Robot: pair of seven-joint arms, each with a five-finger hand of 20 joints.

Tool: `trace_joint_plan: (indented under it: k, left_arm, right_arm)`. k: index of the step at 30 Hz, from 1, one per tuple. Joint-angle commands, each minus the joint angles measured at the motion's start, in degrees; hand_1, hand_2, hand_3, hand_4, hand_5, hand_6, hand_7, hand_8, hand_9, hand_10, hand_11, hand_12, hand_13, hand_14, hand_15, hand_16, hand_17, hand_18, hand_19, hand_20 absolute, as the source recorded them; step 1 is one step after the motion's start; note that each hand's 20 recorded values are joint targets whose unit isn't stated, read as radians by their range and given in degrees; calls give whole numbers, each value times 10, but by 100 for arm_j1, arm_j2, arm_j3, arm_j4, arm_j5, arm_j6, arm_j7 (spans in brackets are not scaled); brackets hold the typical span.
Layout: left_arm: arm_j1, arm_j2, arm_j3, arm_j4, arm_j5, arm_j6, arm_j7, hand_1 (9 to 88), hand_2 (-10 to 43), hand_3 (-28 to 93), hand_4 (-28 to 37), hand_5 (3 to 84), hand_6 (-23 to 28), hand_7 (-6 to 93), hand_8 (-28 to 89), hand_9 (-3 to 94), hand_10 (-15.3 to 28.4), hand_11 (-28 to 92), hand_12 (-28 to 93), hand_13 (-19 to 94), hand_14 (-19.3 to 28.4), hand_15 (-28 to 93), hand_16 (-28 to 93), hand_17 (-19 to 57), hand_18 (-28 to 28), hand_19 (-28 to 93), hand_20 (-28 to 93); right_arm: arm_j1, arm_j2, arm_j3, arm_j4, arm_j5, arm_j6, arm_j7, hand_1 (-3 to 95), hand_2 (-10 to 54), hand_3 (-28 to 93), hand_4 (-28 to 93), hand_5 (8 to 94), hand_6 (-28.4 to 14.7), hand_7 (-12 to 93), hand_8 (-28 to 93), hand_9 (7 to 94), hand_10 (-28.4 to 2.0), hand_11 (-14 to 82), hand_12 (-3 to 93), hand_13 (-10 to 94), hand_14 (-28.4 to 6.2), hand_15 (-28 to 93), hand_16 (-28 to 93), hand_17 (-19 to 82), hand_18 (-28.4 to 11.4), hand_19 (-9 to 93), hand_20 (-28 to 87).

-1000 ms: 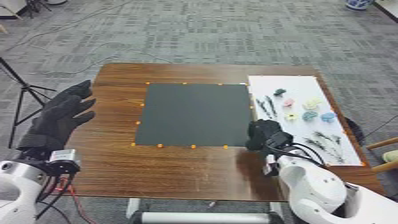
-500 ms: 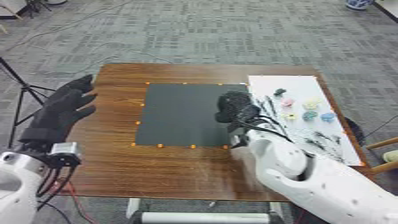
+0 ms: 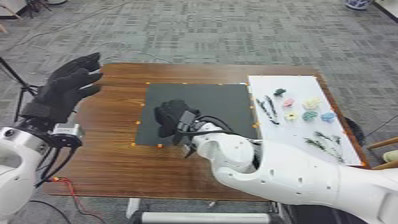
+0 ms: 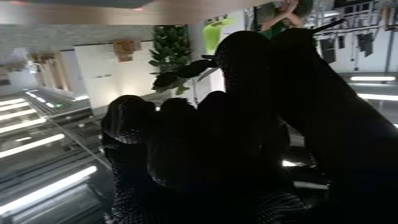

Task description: Arrange flowers

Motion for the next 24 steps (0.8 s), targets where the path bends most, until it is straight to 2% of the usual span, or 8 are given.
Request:
trace_joint_plan:
  k: [1, 2, 5, 6, 7, 11, 19, 24]
  left_arm:
    - [-719, 113, 549, 155, 44, -181, 17, 249, -61, 659, -283, 188, 13, 203, -97, 131, 83, 172, 200, 41, 113, 399, -46, -122, 183, 375, 115]
    - [-714, 88, 548, 145, 69, -209, 22, 249, -61, 659, -283, 188, 13, 203, -97, 131, 83, 171, 200, 42, 113, 398, -46, -122, 183, 375, 115]
    - [-643, -50, 538, 95, 74, -119, 87, 249, -60, 658, -283, 188, 14, 203, -97, 130, 81, 169, 201, 41, 113, 398, -46, -123, 182, 374, 115]
    - [-635, -79, 550, 92, 69, -90, 118, 249, -60, 658, -283, 188, 14, 203, -97, 130, 82, 169, 201, 41, 113, 398, -46, -123, 183, 374, 115]
    - [-664, -95, 577, 109, 77, -109, 93, 249, -61, 659, -283, 188, 14, 203, -97, 131, 82, 169, 201, 42, 113, 398, -46, -123, 183, 374, 115]
    - [-599, -131, 525, 90, 74, -144, 107, 249, -62, 661, -283, 189, 14, 203, -97, 132, 83, 170, 201, 42, 113, 397, -46, -123, 184, 375, 115]
    - [-738, -152, 656, 167, 52, -253, 74, 250, -62, 660, -283, 190, 14, 203, -98, 133, 84, 170, 200, 42, 113, 397, -44, -122, 183, 374, 115]
    - [-755, -162, 660, 180, 48, -318, 62, 249, -61, 660, -283, 190, 14, 202, -97, 133, 83, 168, 201, 42, 113, 397, -44, -122, 183, 373, 115]
  right_arm:
    - [264, -607, -81, 487, 15, -139, 436, 391, -95, 857, -155, 803, -10, 517, 262, 808, -103, 672, 574, 729, -114, 840, 514, 374, -237, 904, 545]
    - [266, -646, -72, 552, 84, -168, 452, 391, -95, 857, -155, 803, -9, 517, 262, 807, -102, 672, 574, 729, -114, 840, 514, 374, -237, 903, 545]
    - [99, -755, 99, 772, 26, -313, 387, 391, -95, 857, -157, 803, -9, 518, 260, 807, -102, 672, 574, 730, -113, 840, 512, 374, -236, 903, 544]
    - [36, -777, 164, 830, -19, -384, 401, 391, -95, 857, -158, 803, -9, 518, 259, 807, -101, 672, 573, 730, -112, 840, 512, 374, -236, 903, 544]
    - [-49, -790, 230, 877, -29, -435, 436, 391, -95, 858, -158, 803, -8, 518, 259, 807, -101, 672, 573, 730, -112, 840, 512, 374, -236, 903, 544]
    - [-156, -888, 252, 1019, -132, -597, 623, 390, -95, 858, -158, 803, -8, 518, 258, 807, -101, 671, 573, 730, -112, 840, 511, 374, -236, 903, 544]
    - [-535, -1100, 499, 1166, -211, -777, 610, 390, -95, 858, -158, 804, -9, 516, 258, 808, -101, 671, 573, 729, -111, 840, 509, 374, -237, 904, 543]
    - [-667, -1124, 509, 1140, -331, -781, 415, 393, -95, 856, -163, 803, -8, 515, 259, 806, -101, 669, 575, 729, -111, 840, 510, 374, -236, 904, 543]
